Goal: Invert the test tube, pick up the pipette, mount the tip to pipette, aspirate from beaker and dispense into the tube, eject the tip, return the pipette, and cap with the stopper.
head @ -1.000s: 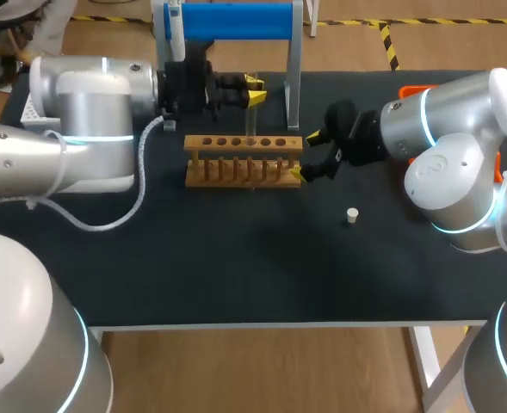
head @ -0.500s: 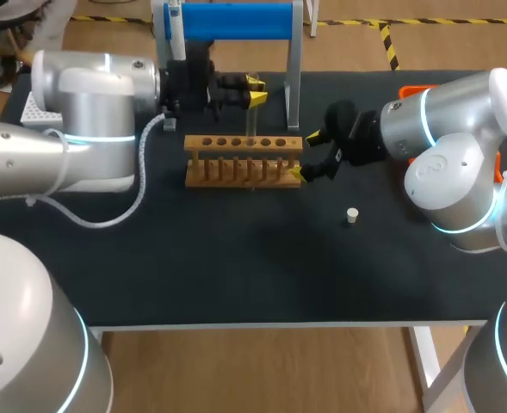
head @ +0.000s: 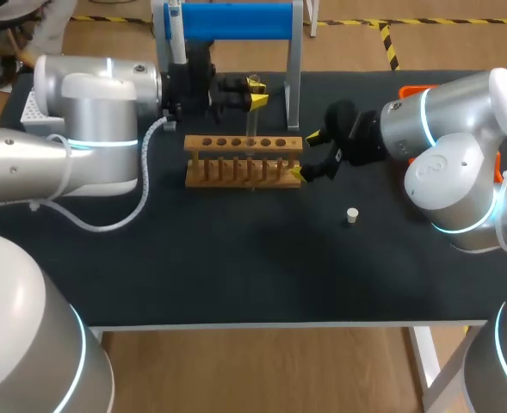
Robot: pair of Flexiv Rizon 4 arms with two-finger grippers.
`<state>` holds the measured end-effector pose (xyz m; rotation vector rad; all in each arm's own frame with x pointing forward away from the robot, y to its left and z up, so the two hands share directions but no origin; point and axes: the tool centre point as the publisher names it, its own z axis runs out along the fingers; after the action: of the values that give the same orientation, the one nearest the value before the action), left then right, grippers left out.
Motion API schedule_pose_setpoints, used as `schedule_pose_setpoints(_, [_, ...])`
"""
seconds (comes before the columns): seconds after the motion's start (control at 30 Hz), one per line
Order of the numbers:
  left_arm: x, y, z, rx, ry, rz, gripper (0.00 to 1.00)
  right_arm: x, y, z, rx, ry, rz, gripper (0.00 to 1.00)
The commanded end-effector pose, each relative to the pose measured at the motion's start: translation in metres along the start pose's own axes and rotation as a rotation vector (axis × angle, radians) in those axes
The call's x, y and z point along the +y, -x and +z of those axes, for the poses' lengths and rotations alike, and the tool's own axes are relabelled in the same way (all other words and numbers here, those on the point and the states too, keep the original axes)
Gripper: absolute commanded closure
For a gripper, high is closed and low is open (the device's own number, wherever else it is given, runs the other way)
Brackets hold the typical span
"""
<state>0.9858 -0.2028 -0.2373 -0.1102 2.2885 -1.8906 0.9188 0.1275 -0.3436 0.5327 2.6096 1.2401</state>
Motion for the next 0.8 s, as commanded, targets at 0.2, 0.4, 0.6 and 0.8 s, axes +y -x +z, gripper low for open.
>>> schedule_pose_setpoints(0.2, [0.004,0.002,0.001,-0.005,-0.005,-0.003,1.00,0.000,0.000,0.000,0.001,-0.002,0.000,0.00])
schedule_pose_setpoints(0.4, [0.008,0.001,0.000,-0.015,-0.010,-0.006,1.00,0.000,0.000,0.000,0.001,-0.002,0.000,0.00])
schedule_pose_setpoints(0.6, [0.012,-0.001,-0.001,-0.027,-0.020,-0.009,1.00,0.000,0.000,0.000,0.001,-0.002,0.000,0.00])
schedule_pose_setpoints(0.8, [0.015,-0.002,-0.001,-0.029,-0.028,-0.011,1.00,0.000,0.000,0.000,0.001,-0.002,0.000,0.00])
